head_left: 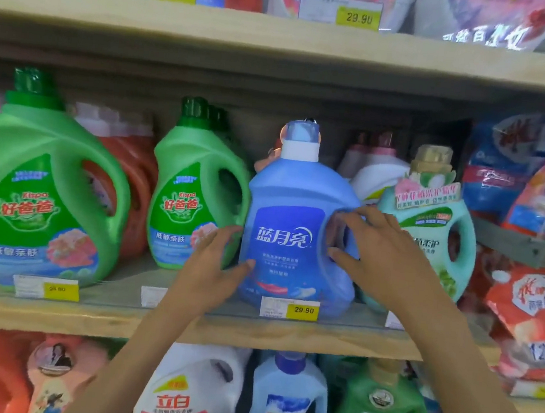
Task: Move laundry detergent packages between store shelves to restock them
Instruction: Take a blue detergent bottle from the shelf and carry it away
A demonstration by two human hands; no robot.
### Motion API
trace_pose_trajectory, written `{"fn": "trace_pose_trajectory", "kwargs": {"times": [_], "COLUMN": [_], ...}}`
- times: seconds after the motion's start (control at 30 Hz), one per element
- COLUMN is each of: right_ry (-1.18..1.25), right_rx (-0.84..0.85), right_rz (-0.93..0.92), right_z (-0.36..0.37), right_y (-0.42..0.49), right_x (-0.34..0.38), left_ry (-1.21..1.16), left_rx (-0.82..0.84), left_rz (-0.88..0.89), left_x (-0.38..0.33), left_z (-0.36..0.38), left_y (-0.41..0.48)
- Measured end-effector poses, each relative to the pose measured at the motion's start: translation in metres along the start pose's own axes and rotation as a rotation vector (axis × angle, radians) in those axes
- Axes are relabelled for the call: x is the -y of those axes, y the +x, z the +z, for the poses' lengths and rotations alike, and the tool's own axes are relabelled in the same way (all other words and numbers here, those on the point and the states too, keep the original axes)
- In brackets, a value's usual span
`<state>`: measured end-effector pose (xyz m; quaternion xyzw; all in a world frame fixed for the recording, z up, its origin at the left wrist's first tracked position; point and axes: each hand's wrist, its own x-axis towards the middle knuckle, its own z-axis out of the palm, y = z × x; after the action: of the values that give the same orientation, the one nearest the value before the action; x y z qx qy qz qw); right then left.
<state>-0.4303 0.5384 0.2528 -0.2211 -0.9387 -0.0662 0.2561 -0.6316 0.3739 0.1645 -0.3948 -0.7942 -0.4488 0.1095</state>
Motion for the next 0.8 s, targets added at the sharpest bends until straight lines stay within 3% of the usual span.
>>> {"fn": "trace_pose_trajectory", "kwargs": {"times": [0.2, 0.53, 0.8], "right_ry": [0.160, 0.330, 0.518], "right_rx": [-0.131, -0.029, 0.052], "right_rz": [-0.074, -0.169, -0.166], "right_z": [0.000, 0.011, 0.019], "right_y": [0.032, 0.072, 0.093], "right_x": [-0.018, -0.021, -0.023], "left_ry": [-0.211, -0.492, -0.462], "left_rx": [0.011, 0.247, 0.368], "left_rz": [-0.035, -0.071, -0.052], "left_x": [0.001, 0.005, 0.004], "left_z": [0.012, 0.017, 0.013], "left_y": [0.020, 0.046, 0.052]}}
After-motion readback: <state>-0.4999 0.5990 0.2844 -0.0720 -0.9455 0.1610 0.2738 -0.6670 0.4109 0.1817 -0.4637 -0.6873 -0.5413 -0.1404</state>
